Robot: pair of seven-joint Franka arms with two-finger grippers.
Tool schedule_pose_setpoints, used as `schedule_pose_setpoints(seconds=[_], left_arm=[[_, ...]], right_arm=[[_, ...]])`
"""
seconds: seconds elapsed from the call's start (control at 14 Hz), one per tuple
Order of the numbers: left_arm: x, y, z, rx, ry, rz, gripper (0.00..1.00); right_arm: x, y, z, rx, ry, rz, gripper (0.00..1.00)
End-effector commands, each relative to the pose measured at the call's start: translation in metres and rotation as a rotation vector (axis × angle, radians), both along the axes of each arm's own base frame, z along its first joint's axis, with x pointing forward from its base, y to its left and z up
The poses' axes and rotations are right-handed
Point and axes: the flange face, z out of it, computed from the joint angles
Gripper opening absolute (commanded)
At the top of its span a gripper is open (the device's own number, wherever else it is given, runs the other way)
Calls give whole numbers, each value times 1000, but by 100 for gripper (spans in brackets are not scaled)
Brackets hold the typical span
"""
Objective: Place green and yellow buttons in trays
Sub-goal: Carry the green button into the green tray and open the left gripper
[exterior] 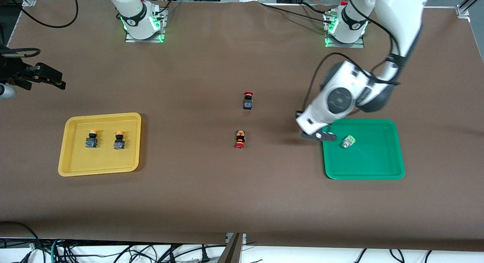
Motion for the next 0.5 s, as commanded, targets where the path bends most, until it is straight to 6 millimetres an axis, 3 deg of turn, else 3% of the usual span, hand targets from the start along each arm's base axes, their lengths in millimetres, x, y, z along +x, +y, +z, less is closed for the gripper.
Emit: schedule_pose_setpoints(seconds=[0.0,0.21,0.29,0.36,0.43], left_arm=[[36,43,-34,-44,26,-75,0],[61,73,-44,-60,10,-115,0],[64,77,-47,-65,11,-121,9],[64,78,-47,-66,11,-120,46],[65,82,-49,-66,13,-118,99]], right_arm=[[-2,3,2,-21,8,12,100],[-2,3,2,-20,8,14,100],[-2,3,2,-20,8,14,100],[-2,3,2,-20,8,14,100],[-2,3,2,-20,6,15,100]])
